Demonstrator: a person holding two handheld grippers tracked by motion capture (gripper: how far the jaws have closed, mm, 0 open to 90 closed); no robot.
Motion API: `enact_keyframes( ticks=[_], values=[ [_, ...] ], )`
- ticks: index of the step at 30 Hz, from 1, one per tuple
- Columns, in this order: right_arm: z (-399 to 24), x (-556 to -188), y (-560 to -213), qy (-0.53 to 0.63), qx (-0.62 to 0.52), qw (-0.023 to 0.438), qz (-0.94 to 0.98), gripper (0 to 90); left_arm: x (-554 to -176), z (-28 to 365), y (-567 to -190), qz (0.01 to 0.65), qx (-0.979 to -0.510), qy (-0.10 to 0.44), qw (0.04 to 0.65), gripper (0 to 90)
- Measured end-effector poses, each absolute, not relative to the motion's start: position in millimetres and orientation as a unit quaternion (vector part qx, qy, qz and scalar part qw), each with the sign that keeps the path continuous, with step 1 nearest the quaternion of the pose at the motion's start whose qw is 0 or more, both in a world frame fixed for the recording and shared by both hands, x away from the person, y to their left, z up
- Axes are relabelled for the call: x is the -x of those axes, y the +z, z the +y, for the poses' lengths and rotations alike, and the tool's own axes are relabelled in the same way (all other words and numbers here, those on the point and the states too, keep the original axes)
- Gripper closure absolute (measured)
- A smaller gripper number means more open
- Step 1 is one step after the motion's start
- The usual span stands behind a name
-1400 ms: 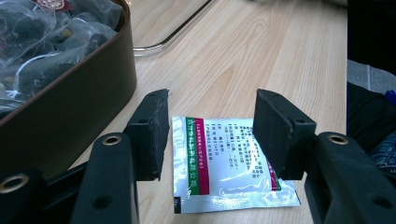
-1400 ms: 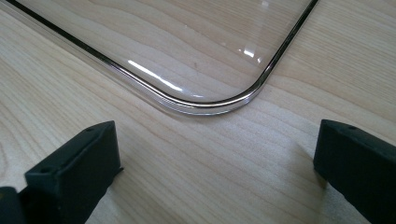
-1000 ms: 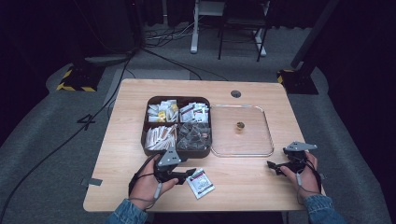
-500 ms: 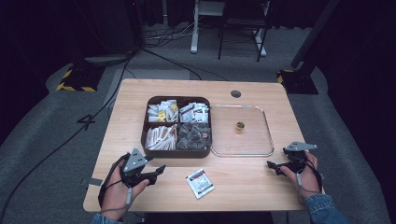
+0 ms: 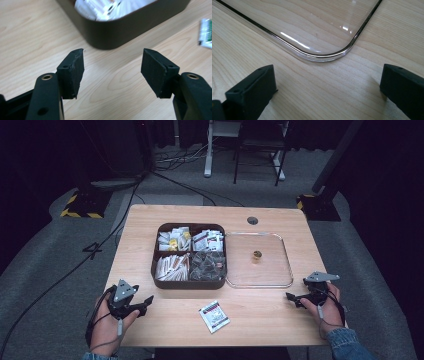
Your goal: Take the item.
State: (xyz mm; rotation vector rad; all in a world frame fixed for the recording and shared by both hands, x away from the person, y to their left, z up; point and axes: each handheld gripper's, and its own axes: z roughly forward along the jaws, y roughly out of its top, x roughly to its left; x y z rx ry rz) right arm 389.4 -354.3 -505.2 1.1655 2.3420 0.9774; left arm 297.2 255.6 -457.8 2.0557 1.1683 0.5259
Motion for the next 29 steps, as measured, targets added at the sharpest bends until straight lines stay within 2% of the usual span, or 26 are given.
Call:
enact_keyframes(
  ticks=[5,13,20,21,29],
  values=[
    [-354.3,-389.4,-505.3,0.345,-0.411,0.174,0.826,0.2,-305.8,264.1,-473.7,0.472,-0.794,0.208,0.321,34.2],
    [-354.3,-389.5,-505.2,0.345,-0.411,0.173,0.826,0.2,-313.9,270.1,-492.3,0.498,-0.799,0.199,0.272,24.2],
    [-354.4,-389.6,-505.3,0.345,-0.410,0.173,0.826,0.2,-320.3,274.6,-504.8,0.512,-0.774,0.193,0.319,17.3],
    [-354.4,-389.6,-505.3,0.345,-0.410,0.173,0.826,0.2,-321.0,274.8,-504.8,0.511,-0.774,0.194,0.318,14.9],
    [-354.4,-389.5,-505.3,0.345,-0.409,0.173,0.827,0.2,-321.5,274.2,-505.0,0.508,-0.778,0.190,0.318,12.4]
  ],
)
